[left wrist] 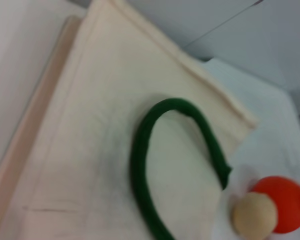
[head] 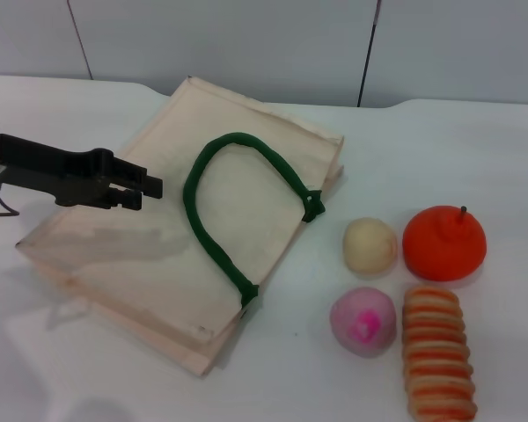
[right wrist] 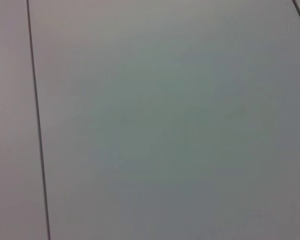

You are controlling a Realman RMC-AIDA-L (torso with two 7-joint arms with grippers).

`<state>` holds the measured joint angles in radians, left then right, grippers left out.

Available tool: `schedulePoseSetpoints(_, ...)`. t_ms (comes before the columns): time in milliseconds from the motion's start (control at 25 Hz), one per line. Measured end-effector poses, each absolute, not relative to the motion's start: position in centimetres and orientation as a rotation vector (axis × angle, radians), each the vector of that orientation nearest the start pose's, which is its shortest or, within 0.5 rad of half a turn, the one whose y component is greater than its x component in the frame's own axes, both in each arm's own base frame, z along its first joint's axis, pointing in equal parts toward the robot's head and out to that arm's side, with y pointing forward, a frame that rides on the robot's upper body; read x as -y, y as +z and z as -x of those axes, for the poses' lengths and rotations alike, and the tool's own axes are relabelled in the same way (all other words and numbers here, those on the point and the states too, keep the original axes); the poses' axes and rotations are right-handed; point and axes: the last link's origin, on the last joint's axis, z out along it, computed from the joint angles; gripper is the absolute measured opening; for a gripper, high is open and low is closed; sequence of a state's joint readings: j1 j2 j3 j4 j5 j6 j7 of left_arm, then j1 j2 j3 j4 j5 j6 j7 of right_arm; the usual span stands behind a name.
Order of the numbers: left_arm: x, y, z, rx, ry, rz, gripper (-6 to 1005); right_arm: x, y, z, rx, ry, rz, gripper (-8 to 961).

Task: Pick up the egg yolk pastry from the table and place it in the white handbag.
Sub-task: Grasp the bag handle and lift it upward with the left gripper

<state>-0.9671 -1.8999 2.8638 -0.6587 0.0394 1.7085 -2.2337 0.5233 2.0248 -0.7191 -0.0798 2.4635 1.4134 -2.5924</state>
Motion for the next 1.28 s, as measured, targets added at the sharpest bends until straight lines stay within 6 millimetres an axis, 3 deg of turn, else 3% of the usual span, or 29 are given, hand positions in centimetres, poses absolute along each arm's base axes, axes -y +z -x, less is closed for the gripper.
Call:
schedulePoseSetpoints(360,-40.8,7.2,26.0,1.821,-0.192,2.239,479,-35.6,6.5,-30.8,-0.455,1.088,1.475,866)
schedulePoseSetpoints(600,-42.0,5.5,25.3,1.789,-0.117,2.25,479,-35.7,6.5,-30.7,-0.45,1.092,1.478,866)
schedulePoseSetpoints(1280,-43.7,3.3,24.8,1.708,-0.005,2.219,479,-35.9,6.4,-30.2,-0.44,1.11,1.483,867)
